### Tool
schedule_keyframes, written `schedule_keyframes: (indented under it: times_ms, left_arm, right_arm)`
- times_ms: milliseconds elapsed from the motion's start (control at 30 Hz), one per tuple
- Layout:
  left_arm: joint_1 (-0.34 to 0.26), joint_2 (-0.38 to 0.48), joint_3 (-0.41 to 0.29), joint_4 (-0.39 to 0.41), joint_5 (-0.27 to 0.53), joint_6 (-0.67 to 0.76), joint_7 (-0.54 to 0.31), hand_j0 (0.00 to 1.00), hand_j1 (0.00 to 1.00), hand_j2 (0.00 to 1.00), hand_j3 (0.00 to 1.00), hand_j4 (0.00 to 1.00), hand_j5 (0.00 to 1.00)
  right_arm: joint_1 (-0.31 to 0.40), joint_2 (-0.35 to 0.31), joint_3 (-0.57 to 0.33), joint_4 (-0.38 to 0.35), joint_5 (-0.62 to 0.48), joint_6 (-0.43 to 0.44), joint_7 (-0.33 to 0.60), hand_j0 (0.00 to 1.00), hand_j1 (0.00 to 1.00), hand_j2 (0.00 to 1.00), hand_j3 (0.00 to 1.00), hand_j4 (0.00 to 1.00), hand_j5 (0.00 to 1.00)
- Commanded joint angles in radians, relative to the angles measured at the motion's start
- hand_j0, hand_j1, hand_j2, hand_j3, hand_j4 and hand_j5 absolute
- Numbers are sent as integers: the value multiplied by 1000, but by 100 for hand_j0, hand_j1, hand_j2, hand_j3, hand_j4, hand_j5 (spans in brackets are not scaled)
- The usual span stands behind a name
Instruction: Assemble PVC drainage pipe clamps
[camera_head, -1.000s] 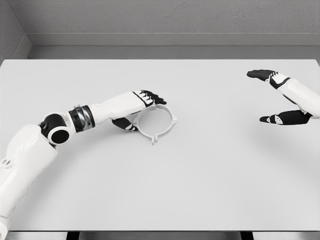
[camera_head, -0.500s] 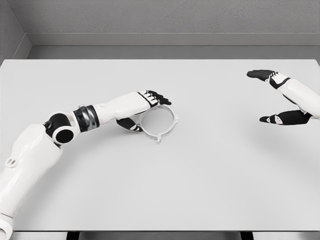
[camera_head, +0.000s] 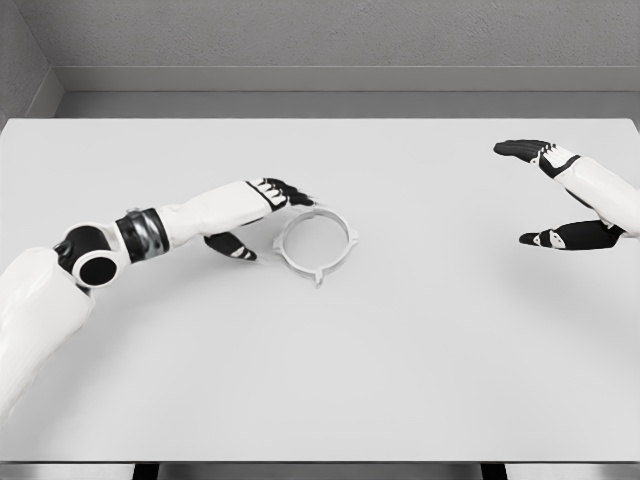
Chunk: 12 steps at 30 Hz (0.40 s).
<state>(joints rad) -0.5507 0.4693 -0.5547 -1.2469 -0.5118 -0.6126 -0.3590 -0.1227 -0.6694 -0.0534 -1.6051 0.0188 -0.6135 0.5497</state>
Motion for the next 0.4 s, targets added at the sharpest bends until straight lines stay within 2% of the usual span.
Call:
schedule_keyframes:
  times_ms: [0,67,167,367]
  left_arm:
    - [-2,100,7,-3,68,2,2,100,100,100,100,100,100]
    - [-2,190,42,-2,98,2,3,100,100,100,100,100,100]
    - [-2,291,105,4,98,2,3,100,100,100,100,100,100]
    - [-3,336,111,15,98,2,2,100,100,100,100,100,100]
  right_arm:
    - [0,-1,0,1,-8,3,-1,100,100,100,100,100,100]
    - [0,-1,0,2,-8,3,-1,100,100,100,100,100,100]
    - [0,-1,0,1,-8,3,-1,100,100,100,100,100,100]
    - [3,-1,0,4,-10,3,-1,100,100,100,100,100,100]
